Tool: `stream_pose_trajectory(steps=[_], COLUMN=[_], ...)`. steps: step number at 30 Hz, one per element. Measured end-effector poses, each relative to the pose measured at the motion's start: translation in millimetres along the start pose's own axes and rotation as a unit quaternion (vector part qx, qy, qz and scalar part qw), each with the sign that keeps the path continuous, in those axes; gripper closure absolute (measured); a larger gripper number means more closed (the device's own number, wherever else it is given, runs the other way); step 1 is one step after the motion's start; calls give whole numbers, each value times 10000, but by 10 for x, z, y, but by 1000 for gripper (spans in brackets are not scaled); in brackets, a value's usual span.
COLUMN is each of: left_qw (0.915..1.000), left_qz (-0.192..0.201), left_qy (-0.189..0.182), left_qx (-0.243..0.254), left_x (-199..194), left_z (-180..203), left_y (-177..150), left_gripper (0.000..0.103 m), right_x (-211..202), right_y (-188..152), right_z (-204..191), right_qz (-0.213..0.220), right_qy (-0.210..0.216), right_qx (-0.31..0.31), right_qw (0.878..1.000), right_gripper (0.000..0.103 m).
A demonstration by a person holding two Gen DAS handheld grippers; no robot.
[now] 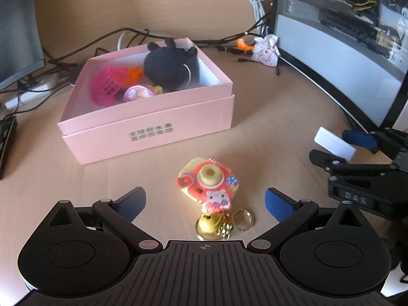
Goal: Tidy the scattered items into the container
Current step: 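Lift the white charger with the right tool while the left tool approaches the keychain toy, then grasp the red Hello Kitty keychain toy with the left tool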
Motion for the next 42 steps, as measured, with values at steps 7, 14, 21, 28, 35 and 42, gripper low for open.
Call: stream_pose_trajectory(steps=[7, 14, 21, 28, 35, 42], left_qw=[9998, 9995, 9990, 9985, 9977, 9978], left_qz=[-9, -14, -47, -62, -99, -55], left_qy=[169, 287, 353, 346, 365, 287], left_qx=[-43, -124, -282, -410, -562, -600], left_x=[129, 152, 26, -207, -310, -351], left_z=[-12, -61, -156, -263, -410, -455], left_y=[22, 6, -49, -157, -278, -323], left_gripper=[27, 39, 39, 39, 39, 39], right_x=[-66, -53, -50, -54, -59, -31], right_y=[10, 15, 4, 9, 10, 79], right_z=[-45, -48, -61, -51, -55, -86], right_qz=[216, 195, 205, 208, -5, -54], right_qy=[240, 318, 197, -35, -169, -382], right_qx=[-71, -50, -81, -82, 36, 121], right_qw=[9995, 9993, 9996, 9997, 9999, 9992], right_gripper=[22, 20, 18, 15, 15, 4])
Point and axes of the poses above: each gripper's, at about its wrist camera, not at the fingertips, and x roughly the way its jaws point, z to its right, y to its top, the point moved 6 cm from there along x, roughly the way its jaws point, and after that the axes turned 4 degrees about x, right-handed, at the moved point
